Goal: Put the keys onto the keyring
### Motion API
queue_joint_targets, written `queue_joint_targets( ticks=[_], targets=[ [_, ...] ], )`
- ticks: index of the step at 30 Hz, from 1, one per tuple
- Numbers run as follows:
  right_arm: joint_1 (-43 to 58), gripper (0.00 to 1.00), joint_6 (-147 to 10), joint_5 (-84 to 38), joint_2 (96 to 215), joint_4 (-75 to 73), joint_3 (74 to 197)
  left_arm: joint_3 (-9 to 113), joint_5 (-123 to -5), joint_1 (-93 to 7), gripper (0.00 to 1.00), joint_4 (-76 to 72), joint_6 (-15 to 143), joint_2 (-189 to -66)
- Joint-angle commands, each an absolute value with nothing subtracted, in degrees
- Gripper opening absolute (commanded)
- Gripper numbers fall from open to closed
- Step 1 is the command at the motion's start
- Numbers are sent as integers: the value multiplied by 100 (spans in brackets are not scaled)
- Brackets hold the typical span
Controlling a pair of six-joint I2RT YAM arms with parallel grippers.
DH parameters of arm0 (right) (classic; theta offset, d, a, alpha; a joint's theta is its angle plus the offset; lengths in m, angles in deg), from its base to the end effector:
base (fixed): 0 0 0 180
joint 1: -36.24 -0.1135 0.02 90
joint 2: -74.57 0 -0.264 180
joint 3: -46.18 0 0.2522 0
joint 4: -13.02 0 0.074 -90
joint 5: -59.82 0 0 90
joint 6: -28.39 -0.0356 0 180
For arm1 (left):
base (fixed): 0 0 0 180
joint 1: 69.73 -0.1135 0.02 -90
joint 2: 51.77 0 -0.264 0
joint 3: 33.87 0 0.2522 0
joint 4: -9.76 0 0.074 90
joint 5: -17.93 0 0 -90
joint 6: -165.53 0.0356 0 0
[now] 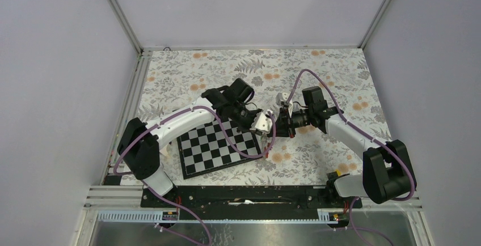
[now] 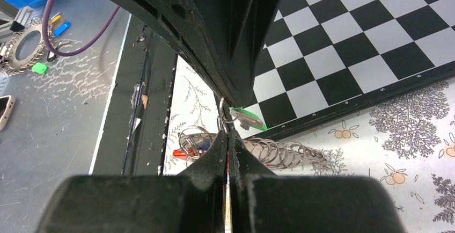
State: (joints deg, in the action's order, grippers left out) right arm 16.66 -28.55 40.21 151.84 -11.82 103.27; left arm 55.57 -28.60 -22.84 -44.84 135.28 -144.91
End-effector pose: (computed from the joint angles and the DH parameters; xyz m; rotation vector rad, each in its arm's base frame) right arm 0.2331 0.1185 0.2232 -1.3640 1.4835 1.2610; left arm 0.2135 -0.2639 0.2759 2.0709 1.2064 -0.8677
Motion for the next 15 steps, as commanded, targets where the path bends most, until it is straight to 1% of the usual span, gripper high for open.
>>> queue_joint_targets(
  ticks=[1,15],
  targets=[
    [1637,0,-2808,3802,15265,-1181,10470,5525,-2537,-2254,0,-4469,13641,-14259],
    [1637,0,-2694,3756,15167,-1229,10414,5890,-2601,-2249,0,-4469,13575,-14563]
  ],
)
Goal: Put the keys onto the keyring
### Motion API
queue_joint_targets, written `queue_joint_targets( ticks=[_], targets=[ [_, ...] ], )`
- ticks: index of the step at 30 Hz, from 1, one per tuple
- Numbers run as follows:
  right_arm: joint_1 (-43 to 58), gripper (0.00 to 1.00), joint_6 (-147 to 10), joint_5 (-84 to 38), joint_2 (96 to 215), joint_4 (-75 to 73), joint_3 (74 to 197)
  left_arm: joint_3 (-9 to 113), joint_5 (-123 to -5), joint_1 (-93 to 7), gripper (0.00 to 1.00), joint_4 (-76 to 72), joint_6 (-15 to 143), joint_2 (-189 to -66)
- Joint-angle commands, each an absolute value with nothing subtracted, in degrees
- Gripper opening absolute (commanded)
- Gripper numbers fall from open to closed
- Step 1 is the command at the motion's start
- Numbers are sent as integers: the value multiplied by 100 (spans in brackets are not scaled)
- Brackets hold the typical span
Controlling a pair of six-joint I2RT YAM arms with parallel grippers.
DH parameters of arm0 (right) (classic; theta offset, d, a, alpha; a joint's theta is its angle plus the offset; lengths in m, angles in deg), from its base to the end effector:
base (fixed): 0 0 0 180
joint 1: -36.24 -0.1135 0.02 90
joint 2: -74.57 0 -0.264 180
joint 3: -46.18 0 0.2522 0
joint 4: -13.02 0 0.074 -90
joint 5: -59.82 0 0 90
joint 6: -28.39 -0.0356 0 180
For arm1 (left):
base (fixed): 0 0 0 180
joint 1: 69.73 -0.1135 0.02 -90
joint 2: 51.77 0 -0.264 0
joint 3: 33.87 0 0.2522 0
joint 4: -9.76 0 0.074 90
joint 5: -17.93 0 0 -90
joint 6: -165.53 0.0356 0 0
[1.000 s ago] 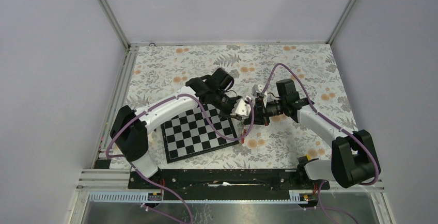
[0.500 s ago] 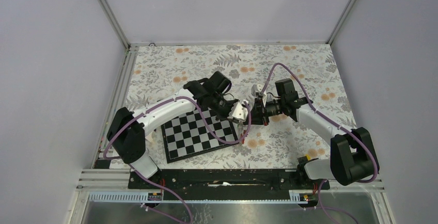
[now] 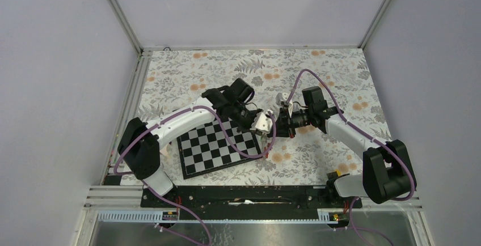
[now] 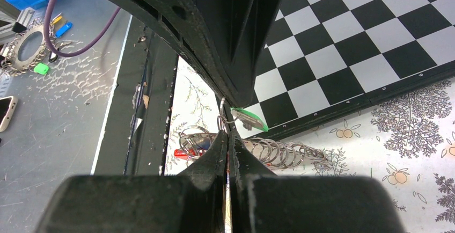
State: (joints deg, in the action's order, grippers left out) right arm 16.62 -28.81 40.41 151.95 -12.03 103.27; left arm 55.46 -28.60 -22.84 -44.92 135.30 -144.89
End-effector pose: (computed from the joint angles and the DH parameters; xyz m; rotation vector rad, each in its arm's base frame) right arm 0.2329 0.1187 0.2226 -1.3612 1.4895 1.2712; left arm 0.2133 -0.2637 0.2753 2.0724 1.2085 -0.8689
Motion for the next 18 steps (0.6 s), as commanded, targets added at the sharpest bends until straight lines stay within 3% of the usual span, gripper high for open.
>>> queue_joint_targets(
  ticks=[1,18],
  targets=[
    [1637,0,-2691,3758,15160,-1232,10412,5936,-2590,-2245,0,-4469,13560,-14593],
    [1637,0,-2636,3741,15177,-1296,10457,5884,-2778,-2248,0,-4468,13606,-14716]
  ],
)
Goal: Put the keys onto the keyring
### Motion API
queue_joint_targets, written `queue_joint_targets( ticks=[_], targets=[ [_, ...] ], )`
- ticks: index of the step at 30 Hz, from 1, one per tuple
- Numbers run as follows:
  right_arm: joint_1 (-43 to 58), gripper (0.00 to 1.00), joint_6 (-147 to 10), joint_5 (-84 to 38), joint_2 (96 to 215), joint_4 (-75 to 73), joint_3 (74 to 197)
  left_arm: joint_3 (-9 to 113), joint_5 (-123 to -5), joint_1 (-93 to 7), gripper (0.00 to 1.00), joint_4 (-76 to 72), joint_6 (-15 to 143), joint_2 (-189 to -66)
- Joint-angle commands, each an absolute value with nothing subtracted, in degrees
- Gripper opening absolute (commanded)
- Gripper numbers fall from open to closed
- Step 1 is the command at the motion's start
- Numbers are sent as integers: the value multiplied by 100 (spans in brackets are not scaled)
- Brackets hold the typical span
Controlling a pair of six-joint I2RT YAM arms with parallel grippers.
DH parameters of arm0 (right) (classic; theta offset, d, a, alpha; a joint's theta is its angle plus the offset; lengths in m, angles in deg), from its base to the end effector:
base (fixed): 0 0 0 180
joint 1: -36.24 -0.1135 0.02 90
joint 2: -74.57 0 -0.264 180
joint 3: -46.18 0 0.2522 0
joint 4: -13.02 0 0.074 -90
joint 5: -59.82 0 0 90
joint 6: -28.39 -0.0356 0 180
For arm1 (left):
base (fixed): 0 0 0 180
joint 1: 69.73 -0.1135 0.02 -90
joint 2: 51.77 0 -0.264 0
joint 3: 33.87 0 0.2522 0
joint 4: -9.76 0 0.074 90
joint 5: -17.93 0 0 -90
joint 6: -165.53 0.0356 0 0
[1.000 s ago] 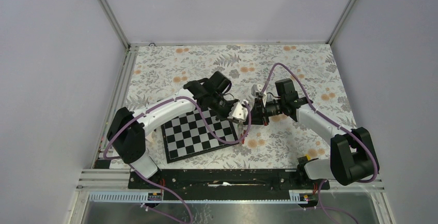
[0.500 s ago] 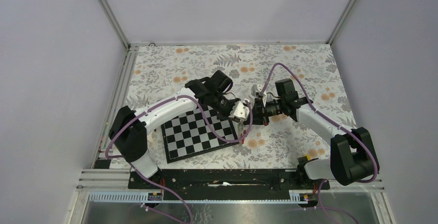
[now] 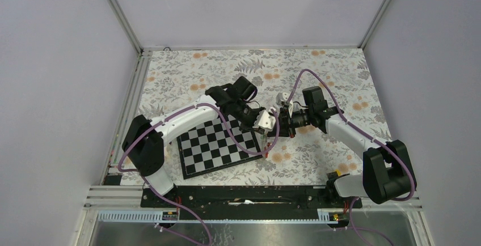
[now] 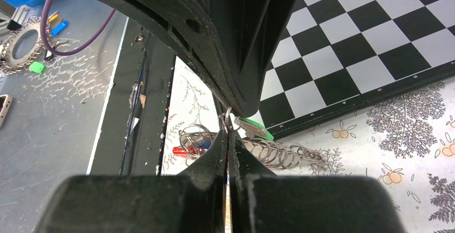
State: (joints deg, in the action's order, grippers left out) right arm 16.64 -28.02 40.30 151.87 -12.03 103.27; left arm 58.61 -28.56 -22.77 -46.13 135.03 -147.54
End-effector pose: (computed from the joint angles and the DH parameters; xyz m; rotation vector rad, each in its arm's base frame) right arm 0.2328 0.1185 0.2229 -1.3690 1.4781 1.2596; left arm 0.2206 -0.2721 0.2760 2.0766 1.2229 -0.8781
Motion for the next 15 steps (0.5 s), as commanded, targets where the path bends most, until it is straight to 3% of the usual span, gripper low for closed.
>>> queue_joint_targets(
  ticks=[1,15],
  targets=[
    [1637,0,-2639,3745,15182,-1293,10461,5842,-2799,-2247,0,-4469,13613,-14706],
    [1637,0,-2675,3741,15243,-1294,10486,5655,-2846,-2245,0,-4469,13651,-14533]
  ],
)
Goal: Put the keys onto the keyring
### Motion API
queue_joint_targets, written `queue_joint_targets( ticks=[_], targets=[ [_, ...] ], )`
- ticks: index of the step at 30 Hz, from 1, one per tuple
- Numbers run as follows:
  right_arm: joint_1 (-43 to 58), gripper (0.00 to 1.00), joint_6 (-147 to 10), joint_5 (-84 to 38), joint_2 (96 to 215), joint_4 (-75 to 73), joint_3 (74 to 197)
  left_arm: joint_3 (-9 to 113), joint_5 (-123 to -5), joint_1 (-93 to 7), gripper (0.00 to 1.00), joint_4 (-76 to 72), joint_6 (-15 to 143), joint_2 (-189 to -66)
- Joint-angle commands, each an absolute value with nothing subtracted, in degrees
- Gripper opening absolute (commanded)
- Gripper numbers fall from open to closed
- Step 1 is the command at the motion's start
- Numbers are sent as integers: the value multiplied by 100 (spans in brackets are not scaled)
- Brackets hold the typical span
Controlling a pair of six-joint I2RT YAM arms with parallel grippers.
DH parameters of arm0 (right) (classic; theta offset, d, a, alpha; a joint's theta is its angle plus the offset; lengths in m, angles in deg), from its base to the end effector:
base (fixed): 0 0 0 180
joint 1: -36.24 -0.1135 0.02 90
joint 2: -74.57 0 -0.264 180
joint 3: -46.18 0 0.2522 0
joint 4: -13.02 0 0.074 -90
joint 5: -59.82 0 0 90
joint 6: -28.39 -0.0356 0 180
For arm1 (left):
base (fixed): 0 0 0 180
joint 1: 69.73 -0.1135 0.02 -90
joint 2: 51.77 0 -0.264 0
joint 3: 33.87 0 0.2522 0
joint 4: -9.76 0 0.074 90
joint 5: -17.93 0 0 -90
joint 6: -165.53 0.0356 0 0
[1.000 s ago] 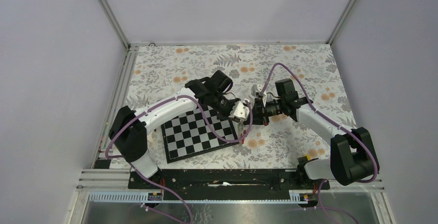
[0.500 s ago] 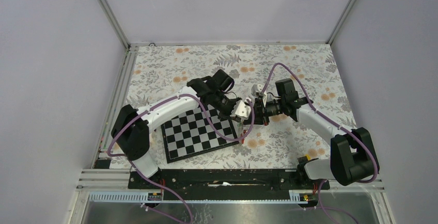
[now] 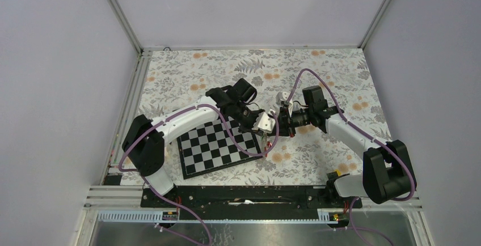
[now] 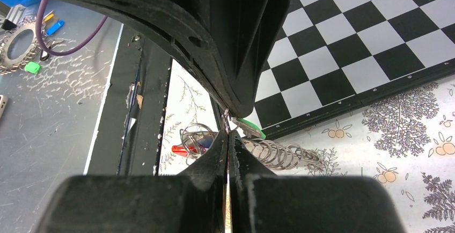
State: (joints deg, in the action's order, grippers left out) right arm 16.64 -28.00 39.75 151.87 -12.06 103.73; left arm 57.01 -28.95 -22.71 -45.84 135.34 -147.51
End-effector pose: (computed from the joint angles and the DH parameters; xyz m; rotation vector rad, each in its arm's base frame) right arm 0.2342 0.1189 0.2250 -1.3698 1.4780 1.2449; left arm 0.2188 -0.2704 0.2678 2.0910 1.2384 -0.8781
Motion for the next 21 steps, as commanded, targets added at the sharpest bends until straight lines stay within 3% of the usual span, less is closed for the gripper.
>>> queue_joint_targets(
  ticks=[1,21],
  targets=[
    [1633,0,-2686,3733,15256,-1290,10485,5653,-2847,-2251,0,-4469,13645,-14520],
    [1637,0,-2562,3620,15248,-1360,10451,6163,-2787,-2254,0,-4469,13520,-14635]
  ],
)
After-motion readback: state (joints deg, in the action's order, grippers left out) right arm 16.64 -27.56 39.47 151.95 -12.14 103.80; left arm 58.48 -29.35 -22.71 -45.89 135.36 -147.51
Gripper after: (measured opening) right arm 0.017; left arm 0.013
